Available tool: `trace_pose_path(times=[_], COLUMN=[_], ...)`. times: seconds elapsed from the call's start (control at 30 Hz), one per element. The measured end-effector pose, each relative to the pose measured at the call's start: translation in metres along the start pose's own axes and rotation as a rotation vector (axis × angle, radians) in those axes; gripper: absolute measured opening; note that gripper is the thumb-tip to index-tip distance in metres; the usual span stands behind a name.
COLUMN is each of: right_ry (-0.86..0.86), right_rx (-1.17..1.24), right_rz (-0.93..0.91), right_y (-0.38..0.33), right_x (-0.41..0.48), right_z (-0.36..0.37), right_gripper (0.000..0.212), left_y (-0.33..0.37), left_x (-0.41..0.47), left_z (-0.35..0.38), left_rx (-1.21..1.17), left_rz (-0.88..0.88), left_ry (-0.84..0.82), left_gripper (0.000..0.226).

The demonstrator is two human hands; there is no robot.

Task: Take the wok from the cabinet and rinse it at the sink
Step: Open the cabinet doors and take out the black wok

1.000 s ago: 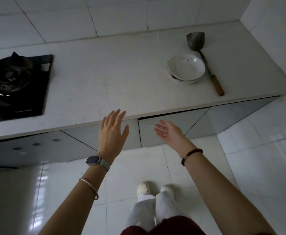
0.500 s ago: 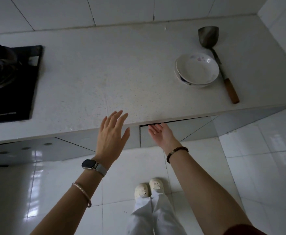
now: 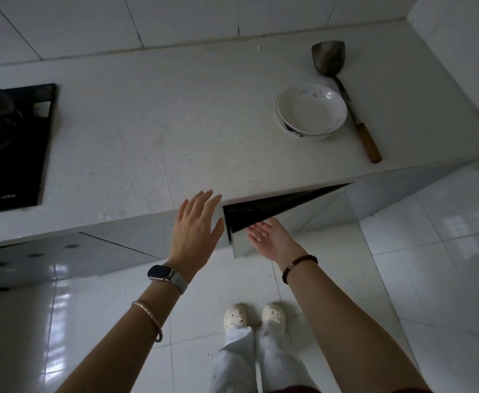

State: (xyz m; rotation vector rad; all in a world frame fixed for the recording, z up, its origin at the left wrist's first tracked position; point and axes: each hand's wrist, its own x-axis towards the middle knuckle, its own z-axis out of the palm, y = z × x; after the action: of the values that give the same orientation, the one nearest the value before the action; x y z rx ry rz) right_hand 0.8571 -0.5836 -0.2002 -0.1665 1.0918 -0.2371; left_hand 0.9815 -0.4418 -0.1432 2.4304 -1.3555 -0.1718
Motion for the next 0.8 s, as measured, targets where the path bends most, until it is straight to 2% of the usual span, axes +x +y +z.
trace_pose_path(times=[0.27, 0.43, 0.63, 0.8], right_ry=[0.086, 0.074, 0.125, 0.174], right_rx=[-0.089, -0.151, -0.193, -0.221], right_rz=[0.091, 0.14, 0.125, 0.037], right_y=[0.001, -0.012, -0.039, -0.074], right_x=[-0.045, -0.072, -0.106, -0.131], right_z=[-0.082, -0.138, -0.208, -0.266], right_gripper=[0.054, 0.061, 0.059, 0.058], left_y=[0.062, 0.109, 0.169, 0.208], left_x=[-0.023, -0.038, -0.057, -0.082], left_z=[0.011, 0.026, 0.039, 0.066], left_rx=[0.004, 0.004, -0.02, -0.026], left_rz=[0.046, 0.042, 0.055, 0.064], left_ry=[-0.032, -0.04, 0.012, -0.022], left_gripper=[0.048, 0.047, 0.045, 0.045])
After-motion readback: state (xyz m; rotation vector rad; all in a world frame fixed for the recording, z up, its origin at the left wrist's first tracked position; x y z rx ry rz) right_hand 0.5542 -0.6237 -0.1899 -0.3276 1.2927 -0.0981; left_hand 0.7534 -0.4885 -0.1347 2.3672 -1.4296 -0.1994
